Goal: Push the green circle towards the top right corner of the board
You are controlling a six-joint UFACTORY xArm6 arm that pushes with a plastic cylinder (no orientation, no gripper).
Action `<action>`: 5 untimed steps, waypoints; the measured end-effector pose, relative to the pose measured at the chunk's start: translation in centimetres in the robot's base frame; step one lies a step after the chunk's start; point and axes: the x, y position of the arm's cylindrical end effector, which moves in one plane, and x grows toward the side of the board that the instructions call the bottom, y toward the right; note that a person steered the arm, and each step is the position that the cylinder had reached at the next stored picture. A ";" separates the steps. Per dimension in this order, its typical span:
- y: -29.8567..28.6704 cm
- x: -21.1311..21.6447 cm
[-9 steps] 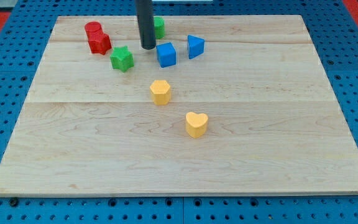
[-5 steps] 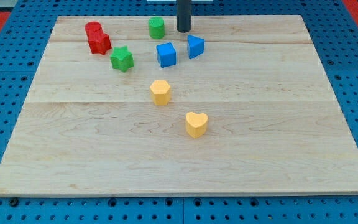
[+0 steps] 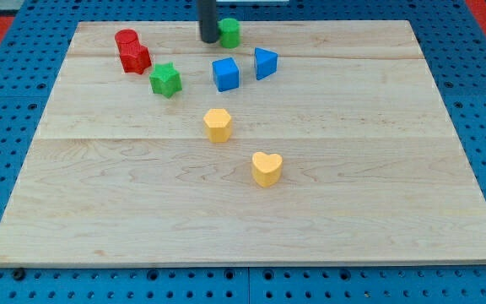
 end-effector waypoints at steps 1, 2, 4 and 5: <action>-0.8 -1.7; -2.3 -3.0; 8.6 0.3; 6.1 -1.3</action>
